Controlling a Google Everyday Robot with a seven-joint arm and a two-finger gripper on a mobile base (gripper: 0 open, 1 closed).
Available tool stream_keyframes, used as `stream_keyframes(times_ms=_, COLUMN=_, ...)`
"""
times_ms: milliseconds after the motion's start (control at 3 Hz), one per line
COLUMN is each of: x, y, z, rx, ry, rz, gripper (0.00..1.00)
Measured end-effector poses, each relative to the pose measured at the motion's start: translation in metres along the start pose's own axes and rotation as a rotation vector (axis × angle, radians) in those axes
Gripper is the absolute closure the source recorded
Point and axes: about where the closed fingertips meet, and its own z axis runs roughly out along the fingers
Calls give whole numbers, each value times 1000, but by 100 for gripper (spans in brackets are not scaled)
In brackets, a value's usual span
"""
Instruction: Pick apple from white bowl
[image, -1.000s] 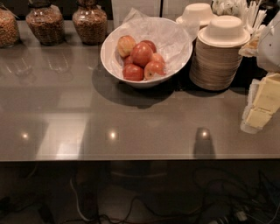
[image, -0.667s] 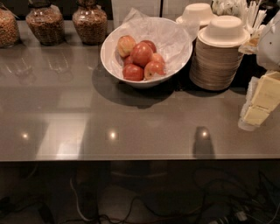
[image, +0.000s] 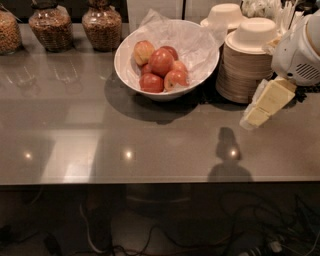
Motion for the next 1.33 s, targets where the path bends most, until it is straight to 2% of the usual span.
stream_keyframes(times_ms=333, x=-28, y=-35, z=23, rx=83, ry=-102, rz=23, gripper=0)
stream_keyframes(times_ms=667, x=-64, y=-62, z=41, rx=126, ry=-185, rz=9, gripper=0)
stream_keyframes(times_ms=1000, x=-100, y=-78, z=64, rx=128, ry=-230, rz=-21, gripper=0)
stream_keyframes(times_ms=1333, x=-133, y=-91, z=91, rx=102, ry=-263, rz=-40, gripper=0)
